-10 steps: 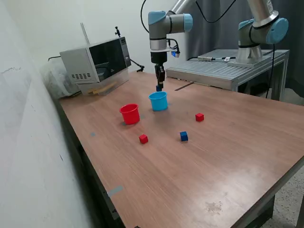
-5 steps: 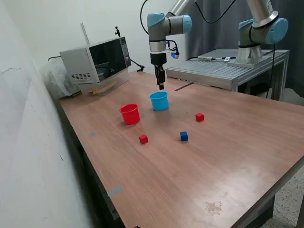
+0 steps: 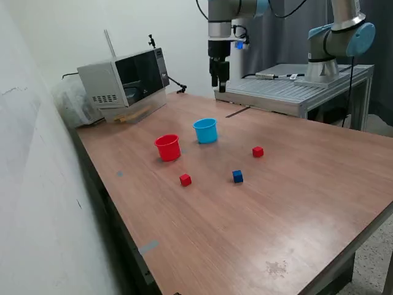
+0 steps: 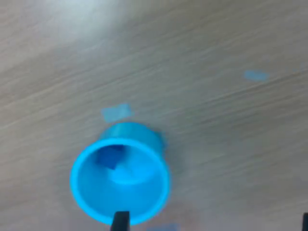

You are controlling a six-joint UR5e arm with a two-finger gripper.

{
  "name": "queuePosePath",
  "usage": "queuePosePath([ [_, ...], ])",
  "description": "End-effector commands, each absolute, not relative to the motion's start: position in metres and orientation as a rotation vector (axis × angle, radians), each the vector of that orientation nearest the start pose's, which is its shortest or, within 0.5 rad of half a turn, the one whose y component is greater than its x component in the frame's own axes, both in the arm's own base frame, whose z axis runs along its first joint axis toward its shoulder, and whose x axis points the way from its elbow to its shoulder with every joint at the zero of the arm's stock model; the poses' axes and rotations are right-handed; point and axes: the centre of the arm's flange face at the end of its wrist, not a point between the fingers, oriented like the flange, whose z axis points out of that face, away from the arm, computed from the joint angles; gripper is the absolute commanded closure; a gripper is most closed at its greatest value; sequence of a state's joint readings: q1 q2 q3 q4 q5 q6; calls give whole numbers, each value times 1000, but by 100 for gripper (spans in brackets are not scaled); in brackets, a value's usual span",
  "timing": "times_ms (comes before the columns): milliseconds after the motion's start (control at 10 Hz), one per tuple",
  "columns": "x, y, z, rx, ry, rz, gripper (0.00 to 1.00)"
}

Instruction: Place red objects in the red bin, and blue objects in the blue bin.

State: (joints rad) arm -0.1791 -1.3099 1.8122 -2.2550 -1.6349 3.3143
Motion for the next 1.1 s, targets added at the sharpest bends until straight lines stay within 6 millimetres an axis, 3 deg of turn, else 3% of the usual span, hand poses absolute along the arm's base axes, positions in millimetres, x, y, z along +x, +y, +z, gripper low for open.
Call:
queuePosePath([
  [0,-526,-78,390,-1943,2593,305,0],
  [100,-510,-101,410,-1966,2595,317,0],
  [200,-500,-122,413,-1927,2621,295,0],
  [300,-501,-157,412,-1937,2617,268,0],
  [400,-516,-186,420,-1945,2639,276,0],
  [500,-533,-201,425,-1919,2685,279,0],
  [600,-558,-220,416,-1928,2681,270,0],
  [700,-590,-233,392,-1931,2657,250,0],
  [1000,-661,-246,318,-1934,2661,255,0],
])
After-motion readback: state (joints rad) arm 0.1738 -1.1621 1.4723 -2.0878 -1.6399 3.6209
